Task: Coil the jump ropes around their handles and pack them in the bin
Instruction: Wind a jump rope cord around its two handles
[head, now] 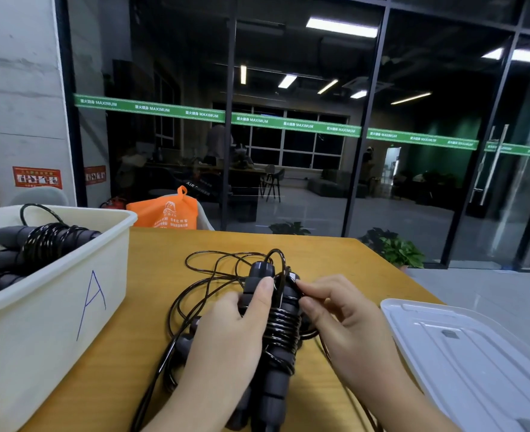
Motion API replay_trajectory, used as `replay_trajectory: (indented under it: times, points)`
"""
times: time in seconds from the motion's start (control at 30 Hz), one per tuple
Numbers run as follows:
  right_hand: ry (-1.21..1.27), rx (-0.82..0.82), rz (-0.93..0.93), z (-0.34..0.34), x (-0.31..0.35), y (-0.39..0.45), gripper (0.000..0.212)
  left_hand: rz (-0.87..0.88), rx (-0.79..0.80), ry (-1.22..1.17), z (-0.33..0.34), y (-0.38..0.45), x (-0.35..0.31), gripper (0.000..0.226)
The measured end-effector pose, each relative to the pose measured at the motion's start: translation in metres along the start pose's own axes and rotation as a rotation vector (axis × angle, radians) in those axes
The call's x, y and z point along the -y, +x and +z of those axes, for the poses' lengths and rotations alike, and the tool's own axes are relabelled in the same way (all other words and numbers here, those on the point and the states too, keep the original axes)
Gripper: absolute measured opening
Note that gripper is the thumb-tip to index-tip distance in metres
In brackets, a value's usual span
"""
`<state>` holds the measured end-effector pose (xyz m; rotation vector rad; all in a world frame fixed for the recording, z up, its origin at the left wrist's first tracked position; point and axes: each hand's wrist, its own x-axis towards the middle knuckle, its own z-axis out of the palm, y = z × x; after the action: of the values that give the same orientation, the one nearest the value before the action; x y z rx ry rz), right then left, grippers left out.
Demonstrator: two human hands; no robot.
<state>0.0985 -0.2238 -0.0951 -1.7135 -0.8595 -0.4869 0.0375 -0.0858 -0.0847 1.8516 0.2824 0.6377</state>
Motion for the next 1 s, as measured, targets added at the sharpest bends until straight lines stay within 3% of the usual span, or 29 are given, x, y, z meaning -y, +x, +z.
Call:
replay_trajectory:
  times: [0.17, 0.33, 0.47, 0.8, 0.9, 1.0]
  points:
    - [-0.020, -0.014, -0.065, -0.003, 0.001, 0.002, 0.028, 0.039, 0.019, 0.018, -0.004, -0.001, -0.005, 0.072]
    - [-0.062, -0.003, -0.113, -0.003, 0.001, 0.003, 0.024, 0.037, 0.030, -0.043, -0.006, 0.000, -0.007, 0.056]
    - [-0.081, 0.005, -0.137, -0.004, 0.002, 0.002, 0.029, 0.005, 0.074, -0.091, -0.002, 0.002, -0.004, 0.056]
    - [-0.308, -0.055, -0.225, -0.003, 0.003, 0.003, 0.026, 0.117, -0.001, 0.052, 0.004, -0.007, -0.006, 0.049]
    - [-0.234, -0.064, -0.149, -0.001, 0.005, 0.001, 0.024, 0.110, 0.005, 0.026, 0.004, -0.006, -0.004, 0.048]
    - [0.123, -0.082, 0.056, 0.007, 0.013, -0.002, 0.018, 0.062, 0.031, -0.067, 0.005, -0.004, -0.003, 0.050]
